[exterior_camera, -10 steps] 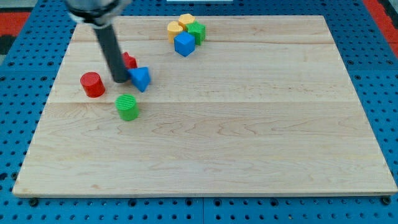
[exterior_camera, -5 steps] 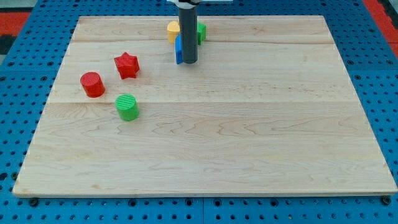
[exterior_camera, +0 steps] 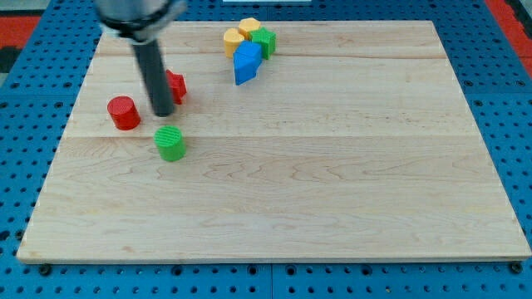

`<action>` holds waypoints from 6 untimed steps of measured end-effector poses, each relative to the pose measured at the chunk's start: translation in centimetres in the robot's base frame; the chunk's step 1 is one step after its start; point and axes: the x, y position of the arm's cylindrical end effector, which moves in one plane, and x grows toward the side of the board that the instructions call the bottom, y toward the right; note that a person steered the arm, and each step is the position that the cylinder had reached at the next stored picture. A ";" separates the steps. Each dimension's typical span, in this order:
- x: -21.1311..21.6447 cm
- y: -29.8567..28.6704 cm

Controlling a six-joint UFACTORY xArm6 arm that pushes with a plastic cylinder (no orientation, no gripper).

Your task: Place the blue triangle at the top of the red star

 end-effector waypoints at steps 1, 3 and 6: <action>-2.0 -3.0; -7.3 4.4; -4.4 10.3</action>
